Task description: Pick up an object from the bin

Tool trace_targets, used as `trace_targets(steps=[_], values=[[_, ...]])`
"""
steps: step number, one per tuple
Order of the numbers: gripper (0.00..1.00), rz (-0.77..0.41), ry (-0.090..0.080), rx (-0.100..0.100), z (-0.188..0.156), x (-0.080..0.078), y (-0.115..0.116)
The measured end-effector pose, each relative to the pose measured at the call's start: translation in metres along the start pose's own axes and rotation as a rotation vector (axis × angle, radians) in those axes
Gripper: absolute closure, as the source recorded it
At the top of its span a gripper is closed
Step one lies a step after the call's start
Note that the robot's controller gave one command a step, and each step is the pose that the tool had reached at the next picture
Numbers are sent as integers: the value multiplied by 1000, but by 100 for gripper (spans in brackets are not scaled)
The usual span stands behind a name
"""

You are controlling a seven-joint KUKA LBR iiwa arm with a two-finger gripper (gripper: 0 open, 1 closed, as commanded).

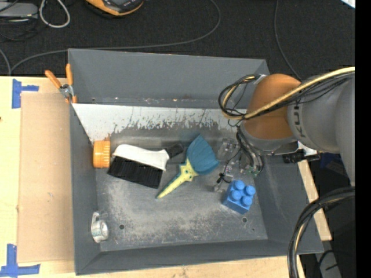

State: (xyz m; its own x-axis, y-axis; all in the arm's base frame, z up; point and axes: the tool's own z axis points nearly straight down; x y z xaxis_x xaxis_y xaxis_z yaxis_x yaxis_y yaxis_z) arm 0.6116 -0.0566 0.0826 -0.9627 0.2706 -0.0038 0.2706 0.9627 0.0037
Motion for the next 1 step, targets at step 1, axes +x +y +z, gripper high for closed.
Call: trace_targets(steps=[1], values=[[0, -15, 8, 4, 9, -19, -26]])
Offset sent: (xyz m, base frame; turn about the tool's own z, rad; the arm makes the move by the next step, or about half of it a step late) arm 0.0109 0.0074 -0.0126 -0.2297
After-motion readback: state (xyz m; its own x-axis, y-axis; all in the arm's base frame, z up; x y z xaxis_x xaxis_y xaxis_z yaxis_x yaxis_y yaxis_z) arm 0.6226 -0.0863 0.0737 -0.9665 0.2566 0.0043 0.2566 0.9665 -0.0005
